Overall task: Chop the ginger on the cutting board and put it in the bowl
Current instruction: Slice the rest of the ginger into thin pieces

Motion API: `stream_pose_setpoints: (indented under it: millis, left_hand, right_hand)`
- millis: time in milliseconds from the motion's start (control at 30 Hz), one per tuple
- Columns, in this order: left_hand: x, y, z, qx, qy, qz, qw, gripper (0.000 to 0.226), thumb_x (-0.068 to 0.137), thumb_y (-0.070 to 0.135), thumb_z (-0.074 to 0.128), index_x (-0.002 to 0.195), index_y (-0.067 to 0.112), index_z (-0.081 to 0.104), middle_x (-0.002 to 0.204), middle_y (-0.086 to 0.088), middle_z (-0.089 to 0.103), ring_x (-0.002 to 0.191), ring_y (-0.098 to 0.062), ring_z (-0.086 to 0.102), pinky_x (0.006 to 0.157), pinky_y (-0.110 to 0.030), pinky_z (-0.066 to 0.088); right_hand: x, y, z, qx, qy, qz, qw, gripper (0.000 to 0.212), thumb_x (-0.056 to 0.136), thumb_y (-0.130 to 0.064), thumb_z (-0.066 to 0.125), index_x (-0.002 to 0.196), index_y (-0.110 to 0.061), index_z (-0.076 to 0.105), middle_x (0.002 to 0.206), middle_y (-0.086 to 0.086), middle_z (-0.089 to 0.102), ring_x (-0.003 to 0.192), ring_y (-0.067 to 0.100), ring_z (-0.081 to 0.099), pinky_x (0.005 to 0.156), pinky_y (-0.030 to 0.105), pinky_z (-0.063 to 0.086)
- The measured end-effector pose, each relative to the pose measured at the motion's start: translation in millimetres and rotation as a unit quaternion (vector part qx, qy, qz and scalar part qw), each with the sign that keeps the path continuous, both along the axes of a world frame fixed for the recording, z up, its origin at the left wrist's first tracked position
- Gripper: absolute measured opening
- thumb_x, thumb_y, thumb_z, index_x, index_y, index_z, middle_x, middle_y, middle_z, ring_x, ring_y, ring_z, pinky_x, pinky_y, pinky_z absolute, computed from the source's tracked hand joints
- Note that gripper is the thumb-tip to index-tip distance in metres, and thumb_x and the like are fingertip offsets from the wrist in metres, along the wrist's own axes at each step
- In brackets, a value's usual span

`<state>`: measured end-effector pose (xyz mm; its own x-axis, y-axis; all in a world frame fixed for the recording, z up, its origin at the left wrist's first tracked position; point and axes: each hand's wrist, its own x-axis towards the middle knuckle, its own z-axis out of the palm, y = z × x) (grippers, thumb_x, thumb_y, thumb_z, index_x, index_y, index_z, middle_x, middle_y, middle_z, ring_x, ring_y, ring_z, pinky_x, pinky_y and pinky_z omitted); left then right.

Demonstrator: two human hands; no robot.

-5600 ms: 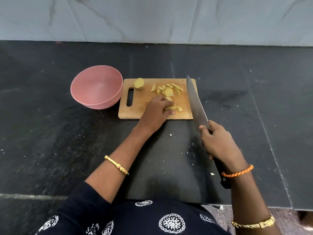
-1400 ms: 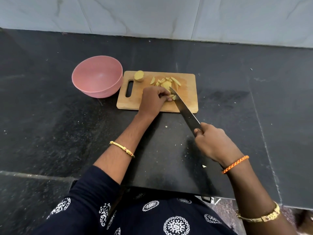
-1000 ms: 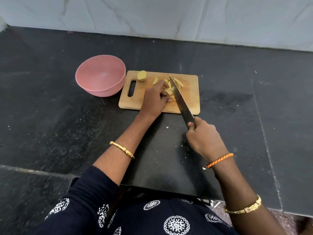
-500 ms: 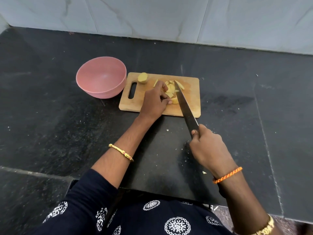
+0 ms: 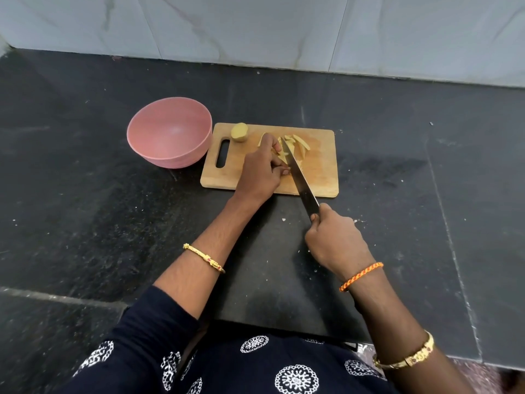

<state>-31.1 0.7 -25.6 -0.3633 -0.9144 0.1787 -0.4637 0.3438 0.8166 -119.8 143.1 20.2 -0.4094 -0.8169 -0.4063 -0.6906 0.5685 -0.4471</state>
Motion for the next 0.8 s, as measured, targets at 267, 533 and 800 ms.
stream_pose_setpoints:
  millis: [267, 533, 800]
  left_hand:
    - [2.1, -3.2, 4.8, 0.012, -0.032, -0.011, 0.999, 0.036, 0.078, 0.005, 0.072, 0.098, 0.018, 0.045, 0.078, 0.001, 0.066, 0.070, -0.002, 0.063, 0.068, -0.014, 0.050]
    - [-19.2, -46.1, 31.8, -0.087, -0.206, -0.095, 0.970, 0.028, 0.091, 0.009, 0.051, 0.116, 0.015, 0.062, 0.121, -0.004, 0.053, 0.112, -0.017, 0.048, 0.090, -0.025, 0.039]
    - [-53.1, -72.7, 35.1, -0.074, -0.316, -0.208, 0.923, 0.028, 0.089, 0.011, 0.060, 0.117, 0.009, 0.064, 0.112, -0.007, 0.062, 0.095, -0.016, 0.058, 0.082, -0.024, 0.043]
  right_hand:
    - [-6.4, 19.7, 6.6, 0.036, -0.021, 0.000, 0.999, 0.016, 0.098, -0.028, 0.035, 0.095, -0.018, 0.047, 0.090, 0.010, 0.057, 0.087, 0.033, 0.060, 0.080, 0.044, 0.052]
    - [-25.4, 15.4, 16.7, -0.026, -0.025, -0.073, 0.997, 0.022, 0.094, -0.031, 0.037, 0.089, -0.016, 0.052, 0.086, 0.015, 0.061, 0.079, 0.039, 0.062, 0.074, 0.049, 0.056]
    - [-35.8, -0.1, 11.6, -0.042, -0.050, -0.103, 0.993, 0.021, 0.095, -0.029, 0.038, 0.087, -0.015, 0.052, 0.087, 0.015, 0.062, 0.082, 0.037, 0.062, 0.076, 0.049, 0.056]
